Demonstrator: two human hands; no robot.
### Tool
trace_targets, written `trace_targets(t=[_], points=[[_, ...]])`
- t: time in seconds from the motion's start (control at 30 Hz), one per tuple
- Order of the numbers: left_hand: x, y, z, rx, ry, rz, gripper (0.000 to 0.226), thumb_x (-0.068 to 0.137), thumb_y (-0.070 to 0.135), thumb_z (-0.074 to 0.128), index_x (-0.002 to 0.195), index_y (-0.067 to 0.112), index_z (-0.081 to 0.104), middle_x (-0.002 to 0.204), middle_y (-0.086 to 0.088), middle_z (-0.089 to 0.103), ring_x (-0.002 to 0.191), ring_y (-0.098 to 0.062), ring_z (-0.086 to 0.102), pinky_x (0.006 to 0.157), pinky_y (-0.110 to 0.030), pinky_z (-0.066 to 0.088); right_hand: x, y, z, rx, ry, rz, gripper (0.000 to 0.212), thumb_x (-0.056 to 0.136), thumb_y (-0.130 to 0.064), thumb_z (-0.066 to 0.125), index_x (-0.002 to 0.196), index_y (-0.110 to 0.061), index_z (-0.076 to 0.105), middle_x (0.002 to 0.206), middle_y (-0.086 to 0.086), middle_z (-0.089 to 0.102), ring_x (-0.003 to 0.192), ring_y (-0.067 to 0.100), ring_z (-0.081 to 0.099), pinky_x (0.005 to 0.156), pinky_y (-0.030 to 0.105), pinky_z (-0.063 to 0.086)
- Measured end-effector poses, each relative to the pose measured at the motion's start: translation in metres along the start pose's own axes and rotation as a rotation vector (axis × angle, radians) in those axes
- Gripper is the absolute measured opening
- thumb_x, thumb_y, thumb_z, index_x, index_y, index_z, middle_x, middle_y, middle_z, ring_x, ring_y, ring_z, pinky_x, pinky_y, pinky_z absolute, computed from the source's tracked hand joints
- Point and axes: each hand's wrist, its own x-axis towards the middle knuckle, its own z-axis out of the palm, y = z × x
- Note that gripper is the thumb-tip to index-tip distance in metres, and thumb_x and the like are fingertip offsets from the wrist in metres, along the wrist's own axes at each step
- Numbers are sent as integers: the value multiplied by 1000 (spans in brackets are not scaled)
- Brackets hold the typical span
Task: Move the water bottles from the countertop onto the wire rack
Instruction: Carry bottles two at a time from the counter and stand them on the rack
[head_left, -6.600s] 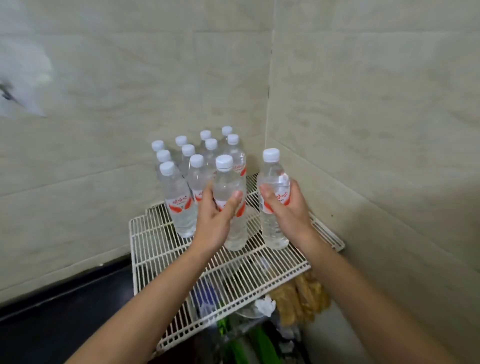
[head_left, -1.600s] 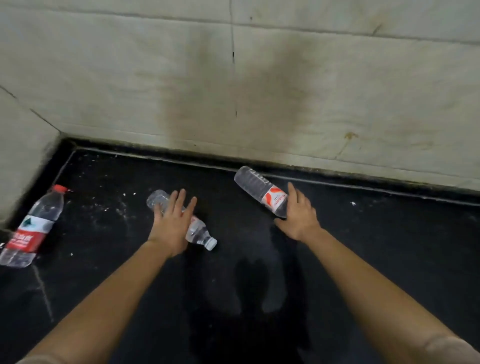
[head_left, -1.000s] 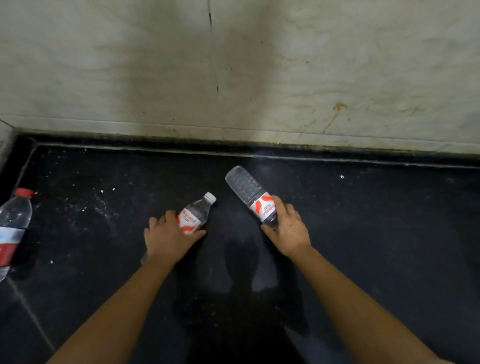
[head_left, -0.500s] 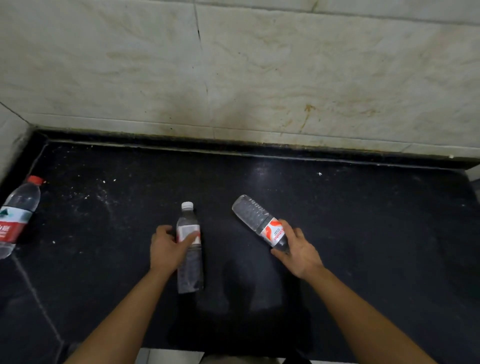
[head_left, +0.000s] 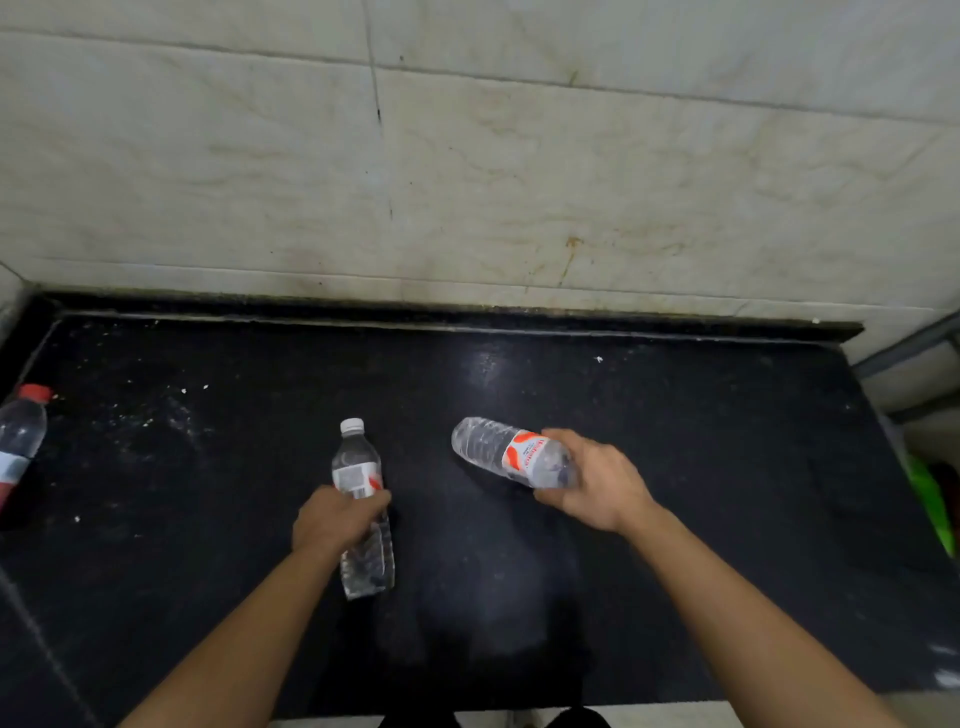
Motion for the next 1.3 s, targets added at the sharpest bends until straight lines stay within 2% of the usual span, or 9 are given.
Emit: trace_targets(t=[0.17,0.3,0.47,0.6,0.73,0.87,1.1,1.2,1.3], points=[[-10,22,1,-325,20,132,54,64,34,86,105,16,56,100,-5,68,87,-24,67,84,-43,57,-12,-16,-52,-263,-17,-3,70,72,-51,76,135,-31,54,119,7,71,108,33,66,87,34,52],[-19,34,7,-480,-58,273,56,69,8,86,112,16,50,100,1,64,86,-14,63,78,-34,51,-16,-14,-52,-203,15,10,74,70,-46,81,138,-32,56,125,1,70,114,27,65,92,31,49],[-22,36,12,-505,-178,335,66,55,22,71,117,22,49,105,0,64,93,-20,65,79,-36,51,-15,-14,-6,344,294,23,73,67,-47,87,131,-41,51,112,-16,66,105,14,62,92,32,50],[-17,37,8,-459,-264,340,70,58,23,67,124,22,43,110,0,62,99,-21,64,86,-41,52,-10,-18,31,431,351,15,76,71,-38,84,134,-36,42,116,-18,50,107,12,53,83,25,43],[-11,38,6,-476,-275,313,74,56,20,66,127,20,44,114,-5,63,102,-24,64,88,-42,54,-3,-15,38,601,327,62,83,74,-23,86,133,-39,30,113,-15,56,99,8,59,83,21,44],[-14,42,9,-483,-339,278,77,54,22,73,125,14,44,114,-7,64,101,-26,66,83,-39,53,-10,-3,39,658,321,100,82,78,-23,86,129,-42,25,113,-12,58,99,8,60,86,24,46],[-65,61,61,-630,-457,261,63,59,22,65,117,14,44,113,-14,59,92,-29,63,78,-44,51,-68,60,28,862,424,164,69,69,-34,90,119,-43,43,104,-14,71,96,1,67,87,28,55],[-107,88,100,-658,-595,307,75,64,25,66,132,7,41,102,-13,61,86,-29,64,79,-49,52,-114,99,7,886,500,106,73,68,-32,90,126,-52,50,107,-22,71,98,-5,67,87,21,53],[-166,120,148,-657,-686,425,84,72,45,74,140,6,44,100,-12,63,83,-27,67,75,-44,55,-165,147,-18,900,603,48,79,69,-33,90,130,-59,46,115,-27,67,108,-5,65,96,26,52]])
